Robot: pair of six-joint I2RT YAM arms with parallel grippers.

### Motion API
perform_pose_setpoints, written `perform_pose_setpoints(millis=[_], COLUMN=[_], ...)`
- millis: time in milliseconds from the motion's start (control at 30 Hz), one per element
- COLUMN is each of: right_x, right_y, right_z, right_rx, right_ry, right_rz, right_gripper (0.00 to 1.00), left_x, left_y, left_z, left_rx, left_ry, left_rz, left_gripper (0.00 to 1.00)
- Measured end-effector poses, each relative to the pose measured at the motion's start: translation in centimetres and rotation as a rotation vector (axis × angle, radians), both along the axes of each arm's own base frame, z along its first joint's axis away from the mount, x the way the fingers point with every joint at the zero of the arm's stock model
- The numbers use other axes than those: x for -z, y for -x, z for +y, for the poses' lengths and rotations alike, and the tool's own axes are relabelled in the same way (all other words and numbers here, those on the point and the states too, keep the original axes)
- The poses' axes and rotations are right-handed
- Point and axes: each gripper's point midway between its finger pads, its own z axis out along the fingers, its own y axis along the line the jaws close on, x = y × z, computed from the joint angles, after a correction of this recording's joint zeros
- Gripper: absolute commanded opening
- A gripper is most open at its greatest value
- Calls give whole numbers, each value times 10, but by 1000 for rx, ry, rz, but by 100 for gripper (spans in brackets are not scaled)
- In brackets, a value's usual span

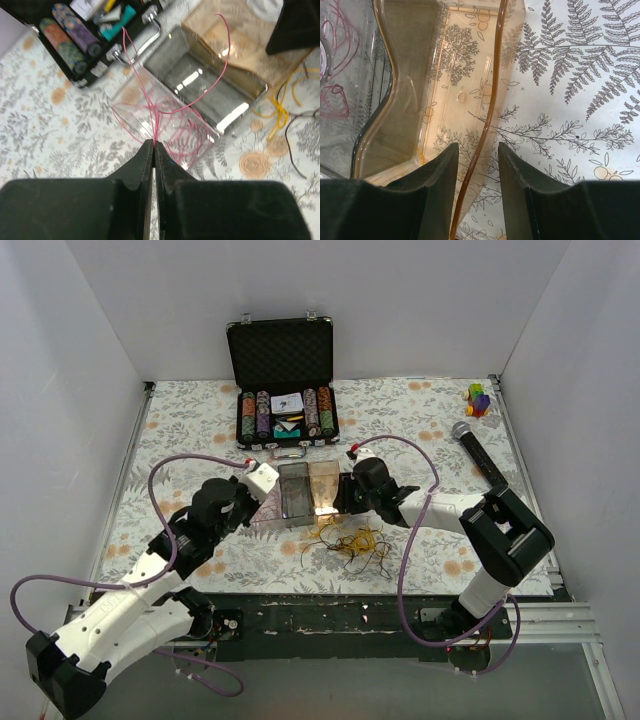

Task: Untangle the cables
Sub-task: Place the cable in the bin.

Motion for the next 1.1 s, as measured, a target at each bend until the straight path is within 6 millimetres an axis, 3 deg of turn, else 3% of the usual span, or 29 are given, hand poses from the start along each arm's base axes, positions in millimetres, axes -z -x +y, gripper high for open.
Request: perform_pose_setpoints(millis=[133,367,633,1100], right_x=[0,1,-7,-6], right_y=[1,4,5,6], right_z=[-1,-4,-7,-10], right_rx=[-1,-1,4,10], right_ry=[4,18,20,32], right_rz=[3,13,4,8], right_gripper=[47,56,61,61], left_x=[32,51,98,99], left_y=[7,5,5,-3], left_z=[4,4,25,45], left_rx=[10,18,-27,-70], left_ry=[-53,-102,-243,-364], left_rz=[73,93,130,67], left_gripper=[0,0,0,0])
